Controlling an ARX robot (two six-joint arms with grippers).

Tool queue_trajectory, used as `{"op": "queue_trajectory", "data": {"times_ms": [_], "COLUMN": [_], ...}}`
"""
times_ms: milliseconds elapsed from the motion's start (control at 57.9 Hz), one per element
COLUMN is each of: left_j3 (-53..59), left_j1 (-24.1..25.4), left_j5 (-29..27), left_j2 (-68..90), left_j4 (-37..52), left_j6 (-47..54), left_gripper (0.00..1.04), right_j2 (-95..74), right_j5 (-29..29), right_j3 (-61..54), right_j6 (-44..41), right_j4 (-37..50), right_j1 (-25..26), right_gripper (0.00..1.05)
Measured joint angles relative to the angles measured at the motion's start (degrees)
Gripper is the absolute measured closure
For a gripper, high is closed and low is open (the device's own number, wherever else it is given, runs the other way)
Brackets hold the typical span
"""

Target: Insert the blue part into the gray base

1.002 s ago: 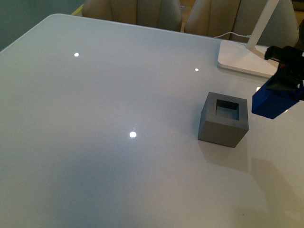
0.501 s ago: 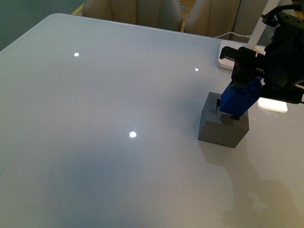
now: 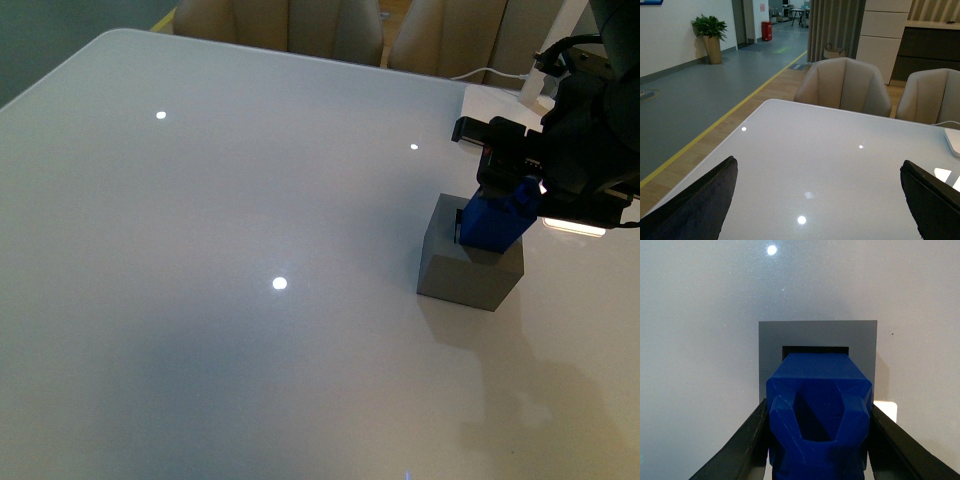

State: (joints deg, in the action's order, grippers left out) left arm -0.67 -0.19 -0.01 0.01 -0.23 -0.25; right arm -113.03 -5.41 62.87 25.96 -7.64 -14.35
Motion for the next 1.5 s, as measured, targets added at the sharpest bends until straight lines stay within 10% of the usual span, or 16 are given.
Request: {"op": "queue_trajectory", "data": {"times_ms": [156,484,881,1175,1503], "left_j3": [0.0,0.0,0.0,0.0,0.0], "left_j1": [0.0,0.0,0.0,0.0,0.0], "left_j5": [0.0,0.0,0.0,0.0,0.0], "left_j2": [0.0,0.0,0.0,0.0,0.0], "left_j4": [0.0,0.0,0.0,0.0,0.0], "left_j6": [0.0,0.0,0.0,0.0,0.0], "left_gripper": [0.07,0.07,0.07,0.07,0.07], "right_j2": [-0.55,-2.6,13.62,23.06,35.15], "right_j5": [0.02,0.13,-1.95,-3.5,0.07], "right_j3": [0.66,0.83,-9.44,-37.88,-50.9], "right_j6": [-0.09,-0.13,-3.32,-22.71,-25.51], "right_j4": [-0.52,0.92,6.32,69.24,72.72], "right_j1": [0.0,0.15,1.53,5.25,8.66], "right_gripper": [0.59,0.07,0.09,0.52,1.03]}}
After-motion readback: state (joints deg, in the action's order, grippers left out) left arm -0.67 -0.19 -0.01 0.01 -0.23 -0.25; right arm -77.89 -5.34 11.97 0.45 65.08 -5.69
